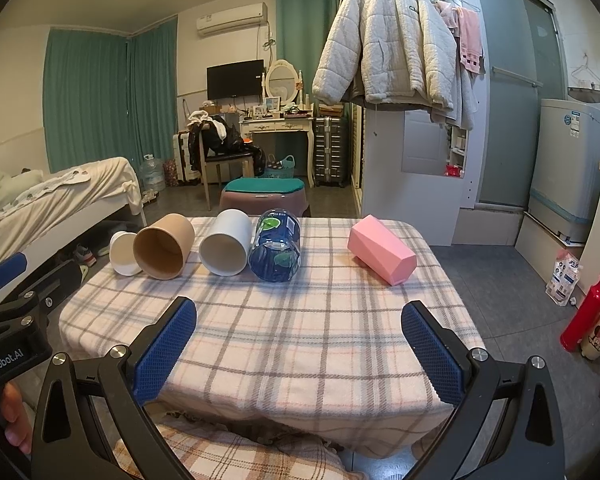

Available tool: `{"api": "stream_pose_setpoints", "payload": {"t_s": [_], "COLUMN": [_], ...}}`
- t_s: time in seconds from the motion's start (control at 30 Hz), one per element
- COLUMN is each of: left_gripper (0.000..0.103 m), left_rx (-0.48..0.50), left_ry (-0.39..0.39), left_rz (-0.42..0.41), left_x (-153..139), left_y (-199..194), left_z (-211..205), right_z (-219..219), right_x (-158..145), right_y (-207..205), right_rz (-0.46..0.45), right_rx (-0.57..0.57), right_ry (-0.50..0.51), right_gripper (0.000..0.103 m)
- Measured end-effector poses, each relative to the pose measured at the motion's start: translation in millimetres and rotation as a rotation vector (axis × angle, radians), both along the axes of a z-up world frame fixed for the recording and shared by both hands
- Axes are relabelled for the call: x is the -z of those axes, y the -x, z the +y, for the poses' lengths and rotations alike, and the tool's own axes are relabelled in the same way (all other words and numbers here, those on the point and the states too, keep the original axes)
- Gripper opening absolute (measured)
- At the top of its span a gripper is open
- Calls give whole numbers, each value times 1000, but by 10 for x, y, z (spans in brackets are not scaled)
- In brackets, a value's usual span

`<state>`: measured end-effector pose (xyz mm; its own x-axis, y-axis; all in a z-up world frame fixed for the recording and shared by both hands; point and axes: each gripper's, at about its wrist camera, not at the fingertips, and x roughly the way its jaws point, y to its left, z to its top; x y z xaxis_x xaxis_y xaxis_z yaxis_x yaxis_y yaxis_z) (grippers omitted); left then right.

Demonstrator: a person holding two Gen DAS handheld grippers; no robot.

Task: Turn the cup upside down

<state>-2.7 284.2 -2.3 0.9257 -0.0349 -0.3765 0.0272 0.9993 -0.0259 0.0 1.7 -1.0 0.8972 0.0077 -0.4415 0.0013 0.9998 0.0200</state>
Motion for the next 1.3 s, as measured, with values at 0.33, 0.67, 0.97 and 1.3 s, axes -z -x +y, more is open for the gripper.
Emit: {"api": "stream_pose_setpoints", "payload": {"t_s": [0.33,0.67,0.97,1.3], "left_gripper": [103,103,103,103], "left_rx": [1,-3,-97,-244], "left_ry": [6,28,50,70], "left_rz": [0,-8,24,142], "left_x": [12,-24,56,376], "left_y": [16,-37,-305,-736], "left_z": [-26,165,998,1812], "right_z": [51,285,931,1834], "right_x": [20,-39,-105,-30], "right_y": [-4,-65,-430,-1210], "right_rz": [3,12,37,122], "right_rx": [-2,-22,-140,-383], "right_ry": [8,49,81,109], "right_gripper": [103,103,103,103]}}
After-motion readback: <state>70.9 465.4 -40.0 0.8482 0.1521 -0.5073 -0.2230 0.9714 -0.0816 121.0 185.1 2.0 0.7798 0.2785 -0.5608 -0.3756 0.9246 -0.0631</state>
